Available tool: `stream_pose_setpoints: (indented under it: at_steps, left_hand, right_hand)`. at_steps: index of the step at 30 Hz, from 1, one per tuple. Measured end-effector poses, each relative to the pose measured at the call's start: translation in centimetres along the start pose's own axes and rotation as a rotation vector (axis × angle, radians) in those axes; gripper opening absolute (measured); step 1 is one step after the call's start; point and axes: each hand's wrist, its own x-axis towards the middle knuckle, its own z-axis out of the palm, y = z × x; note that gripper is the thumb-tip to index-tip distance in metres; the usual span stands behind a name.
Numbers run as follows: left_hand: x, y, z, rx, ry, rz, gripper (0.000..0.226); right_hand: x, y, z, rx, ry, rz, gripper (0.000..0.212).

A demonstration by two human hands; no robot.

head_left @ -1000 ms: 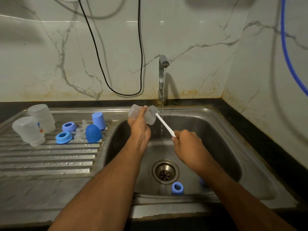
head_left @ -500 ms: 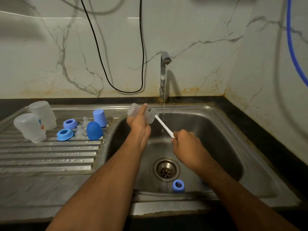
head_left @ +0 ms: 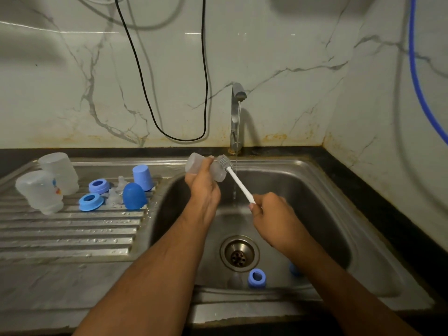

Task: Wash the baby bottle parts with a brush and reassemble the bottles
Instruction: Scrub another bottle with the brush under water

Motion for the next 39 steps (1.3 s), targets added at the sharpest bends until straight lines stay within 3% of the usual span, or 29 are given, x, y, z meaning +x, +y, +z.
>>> stream_pose_setpoints:
  at_steps: [3, 10, 17, 23, 30, 33, 35, 39]
  left_hand:
    - [1.3, 1.0, -1.0, -0.052, 0.011, -0.016, 0.056]
    - [1.7, 0.9, -1.3, -0.13, 0.101, -0.013, 0.054]
    - [1.6, 0.3, -0.8, 0.018, 0.077, -0.017, 0.063]
    - [0.8, -0.5, -0.1, 0.103, -0.018, -0.035, 0.056]
    - [1.5, 1.0, -1.1, 0.06, 0.022, -0.025, 0.049]
    - [2.1, 1.3, -1.4, 0.05, 0.028, -0.066, 0.069]
    - [1.8, 1.0, -1.1, 0.154, -0.023, -0.134, 0.081]
    - [1.0, 0.2, -0.1, 0.358, -0.084, -0.122, 0.07]
  right_hand:
    - [-0.9, 0.4, 0.0, -0.013, -0.037, -0.02, 0.024]
    - [-0.4, 0.2, 0.9, -0.097, -0.027, -0.022, 0.024]
    - [0.9, -0.2, 1.2, -0.107, 0.017, 0.016, 0.021]
    - [1.3, 0.1, 0.7, -0.093, 0.035, 0.052, 0.024]
    - [-1.1, 0.2, 0.5, -0.047, -0.024, 0.007, 0.023]
    - [-0.7, 0.2, -0.2, 0.01, 0.027, -0.015, 0.023]
    - [-0.5, 0.0, -0.3, 0.04, 0.068, -0.047, 0.024]
    - [-0.2, -0.4, 0.1, -0.021, 0.054, -0.087, 0.027]
